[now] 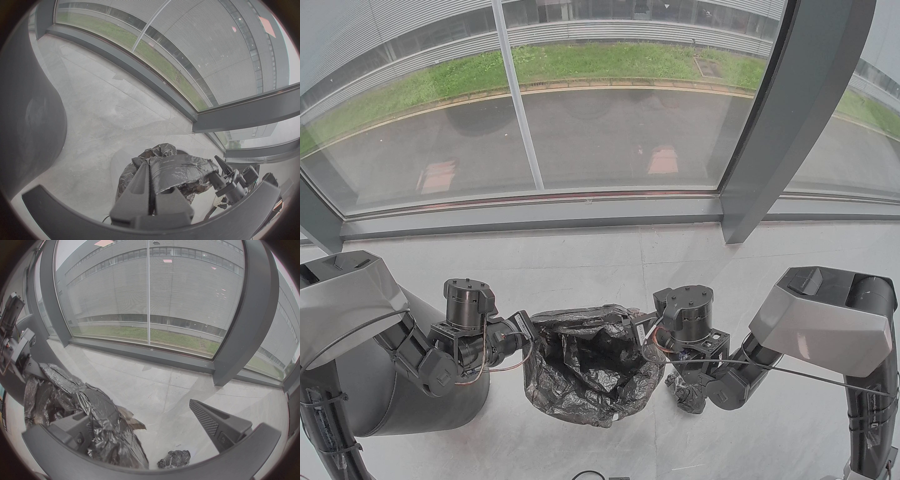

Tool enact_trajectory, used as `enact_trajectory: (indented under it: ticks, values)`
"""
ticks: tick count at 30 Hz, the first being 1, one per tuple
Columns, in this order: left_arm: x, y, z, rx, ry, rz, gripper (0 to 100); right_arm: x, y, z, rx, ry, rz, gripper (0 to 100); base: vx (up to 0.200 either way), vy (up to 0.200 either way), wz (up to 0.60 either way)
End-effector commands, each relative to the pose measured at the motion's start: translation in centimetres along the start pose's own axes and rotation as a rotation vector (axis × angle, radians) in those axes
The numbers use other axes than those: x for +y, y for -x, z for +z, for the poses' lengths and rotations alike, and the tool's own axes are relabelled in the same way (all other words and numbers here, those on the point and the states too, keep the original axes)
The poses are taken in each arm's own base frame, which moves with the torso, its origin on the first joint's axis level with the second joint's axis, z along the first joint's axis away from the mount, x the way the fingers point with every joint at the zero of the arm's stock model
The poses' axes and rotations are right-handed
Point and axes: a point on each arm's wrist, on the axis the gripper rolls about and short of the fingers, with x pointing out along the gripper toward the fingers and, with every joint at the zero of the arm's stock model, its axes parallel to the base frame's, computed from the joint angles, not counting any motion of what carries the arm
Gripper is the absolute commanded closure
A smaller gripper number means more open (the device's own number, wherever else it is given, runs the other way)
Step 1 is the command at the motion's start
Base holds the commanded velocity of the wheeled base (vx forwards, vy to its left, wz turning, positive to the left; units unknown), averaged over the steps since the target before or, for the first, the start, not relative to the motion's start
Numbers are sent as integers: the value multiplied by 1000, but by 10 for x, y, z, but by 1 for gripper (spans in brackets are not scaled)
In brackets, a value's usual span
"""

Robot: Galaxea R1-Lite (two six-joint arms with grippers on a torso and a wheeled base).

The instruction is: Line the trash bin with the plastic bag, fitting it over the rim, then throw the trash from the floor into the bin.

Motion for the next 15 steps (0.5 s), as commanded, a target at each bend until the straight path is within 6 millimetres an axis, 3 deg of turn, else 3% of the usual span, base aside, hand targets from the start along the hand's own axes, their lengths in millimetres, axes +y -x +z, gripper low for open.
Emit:
enact_trajectory:
  ticks: [1, 15]
  values:
    - [1, -2, -1, 6, -4, 0, 100, -2, -4, 5, -15, -7, -7, 0, 0, 0, 0]
    - [-3, -9, 3, 8, -25, -100, 100, 8, -20, 10, -53, -12, 1, 0, 0, 0, 0]
